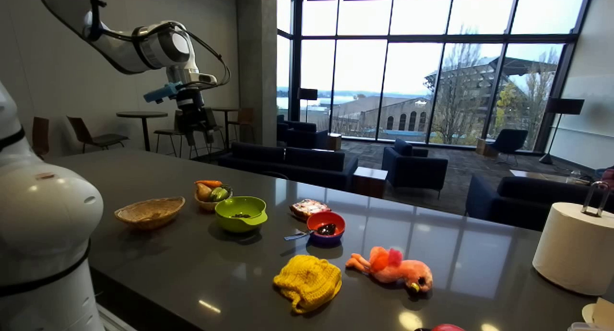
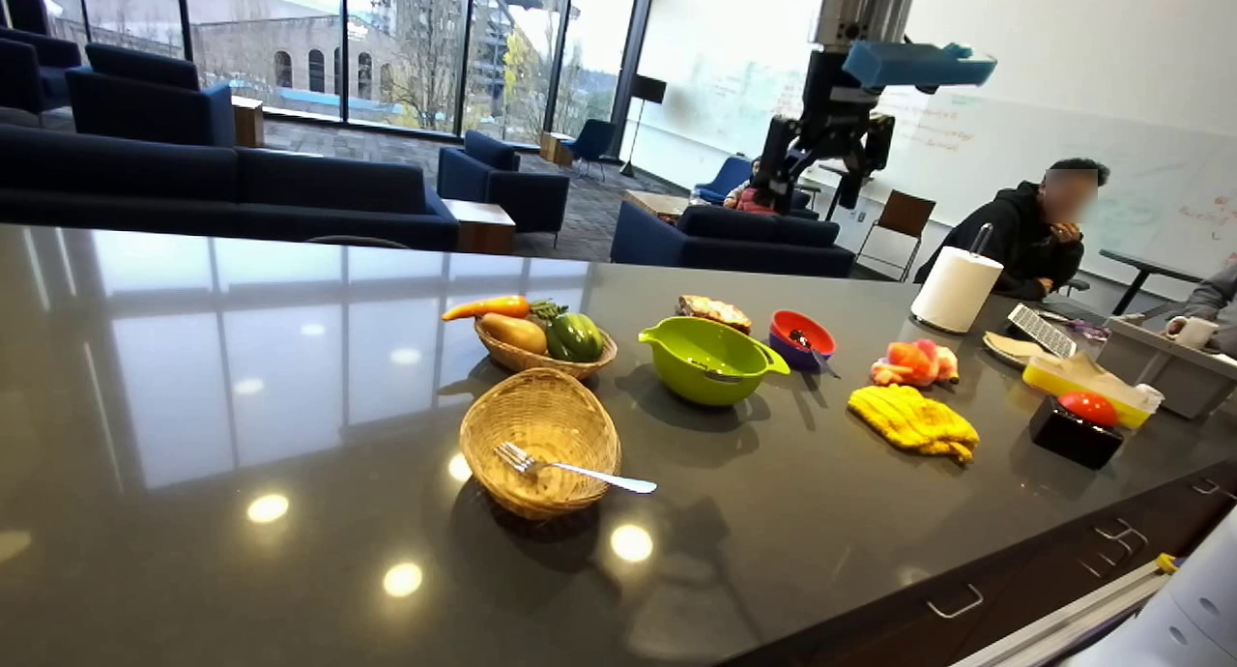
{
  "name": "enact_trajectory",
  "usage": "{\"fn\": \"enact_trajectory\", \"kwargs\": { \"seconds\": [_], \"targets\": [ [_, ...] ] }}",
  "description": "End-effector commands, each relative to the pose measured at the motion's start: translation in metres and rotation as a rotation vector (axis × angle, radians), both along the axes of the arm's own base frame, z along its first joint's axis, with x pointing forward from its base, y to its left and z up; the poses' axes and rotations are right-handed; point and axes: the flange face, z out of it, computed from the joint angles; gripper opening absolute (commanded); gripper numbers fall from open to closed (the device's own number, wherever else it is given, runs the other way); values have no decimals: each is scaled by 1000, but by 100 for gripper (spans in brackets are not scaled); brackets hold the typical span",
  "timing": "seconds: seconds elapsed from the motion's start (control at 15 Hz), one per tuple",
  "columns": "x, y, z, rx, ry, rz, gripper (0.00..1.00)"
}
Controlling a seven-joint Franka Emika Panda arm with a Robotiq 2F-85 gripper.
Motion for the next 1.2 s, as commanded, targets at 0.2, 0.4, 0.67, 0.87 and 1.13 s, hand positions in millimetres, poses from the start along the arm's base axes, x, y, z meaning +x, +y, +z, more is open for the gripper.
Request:
{"fn": "enact_trajectory", "kwargs": {
  "seconds": [0.2,0.4,0.67,0.87,1.13],
  "targets": [
    [21,17,-13,38,-8,49,100],
    [38,34,-27,58,-27,91,100],
    [55,47,-49,64,-18,147,100],
    [72,55,-62,68,4,190,100],
    [105,59,-71,76,23,242,100]
  ]
}}
